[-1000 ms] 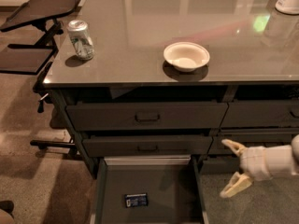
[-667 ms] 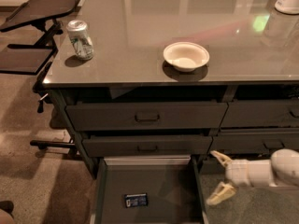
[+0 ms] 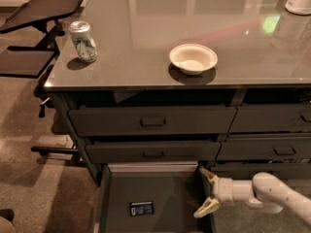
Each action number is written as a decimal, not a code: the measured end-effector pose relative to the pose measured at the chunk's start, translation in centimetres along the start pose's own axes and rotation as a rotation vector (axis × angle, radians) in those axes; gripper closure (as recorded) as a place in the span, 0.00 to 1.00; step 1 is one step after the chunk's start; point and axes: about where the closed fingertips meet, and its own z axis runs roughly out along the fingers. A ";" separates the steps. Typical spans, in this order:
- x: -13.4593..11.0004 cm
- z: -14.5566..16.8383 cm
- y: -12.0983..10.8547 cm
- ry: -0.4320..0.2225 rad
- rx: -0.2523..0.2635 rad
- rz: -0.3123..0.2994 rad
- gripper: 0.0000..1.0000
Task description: Pick rxbar blueberry from bottom drawer and place on counter
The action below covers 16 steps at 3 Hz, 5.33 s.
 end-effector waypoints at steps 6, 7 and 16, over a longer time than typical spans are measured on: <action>3.3 14.8 2.7 -0.210 -0.073 -0.001 0.00; 2.9 18.5 3.8 -0.211 -0.088 -0.019 0.00; 11.9 32.0 4.5 0.012 -0.074 -0.058 0.01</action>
Offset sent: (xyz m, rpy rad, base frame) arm -0.0084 0.0084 -0.0309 0.0391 0.0379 -0.0134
